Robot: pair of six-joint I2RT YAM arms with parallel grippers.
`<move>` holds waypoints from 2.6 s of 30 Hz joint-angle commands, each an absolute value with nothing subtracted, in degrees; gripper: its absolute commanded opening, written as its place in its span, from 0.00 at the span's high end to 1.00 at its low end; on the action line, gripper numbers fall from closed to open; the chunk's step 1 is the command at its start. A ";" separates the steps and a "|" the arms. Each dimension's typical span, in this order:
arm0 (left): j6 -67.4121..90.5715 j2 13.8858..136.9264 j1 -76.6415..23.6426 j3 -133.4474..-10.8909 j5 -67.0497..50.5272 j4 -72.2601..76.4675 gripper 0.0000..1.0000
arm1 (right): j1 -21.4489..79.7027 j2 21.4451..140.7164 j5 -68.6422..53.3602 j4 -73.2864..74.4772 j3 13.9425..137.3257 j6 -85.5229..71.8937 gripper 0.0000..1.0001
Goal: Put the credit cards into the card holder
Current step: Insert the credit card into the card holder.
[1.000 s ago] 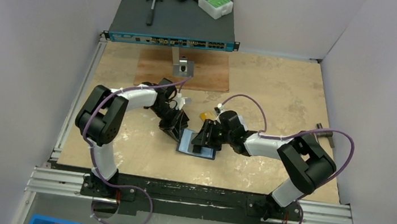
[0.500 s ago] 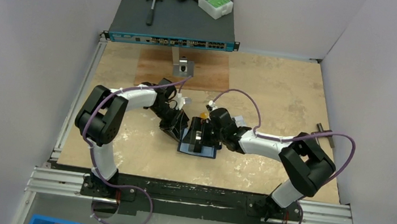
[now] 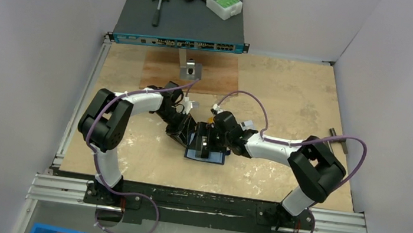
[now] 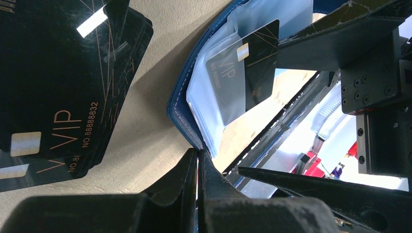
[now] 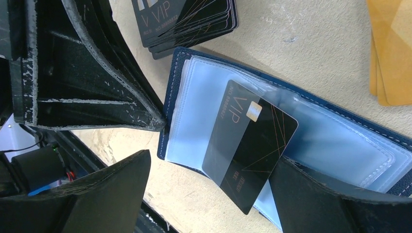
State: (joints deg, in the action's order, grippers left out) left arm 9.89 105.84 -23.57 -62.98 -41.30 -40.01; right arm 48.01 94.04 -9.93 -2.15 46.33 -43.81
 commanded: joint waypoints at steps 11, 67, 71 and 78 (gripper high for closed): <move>9.88 103.78 -22.15 -63.38 -43.06 -38.90 1.00 | 52.78 96.38 -1.20 14.61 52.99 -40.09 0.03; 8.79 103.37 -22.34 -63.11 -39.93 -39.04 1.00 | 50.12 91.31 -4.05 10.96 50.28 -40.26 0.14; 8.79 103.42 -22.26 -63.08 -39.90 -38.99 1.00 | 50.07 92.15 -5.38 9.04 50.27 -40.21 0.16; 8.88 103.62 -22.32 -63.02 -39.99 -38.91 1.00 | 50.08 93.36 -6.37 6.61 50.21 -40.63 0.18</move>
State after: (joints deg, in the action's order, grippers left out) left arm 9.85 104.75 -22.87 -62.96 -40.03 -39.72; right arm 50.17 92.62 -5.19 9.85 50.41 -39.94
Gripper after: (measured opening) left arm 0.009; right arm 0.824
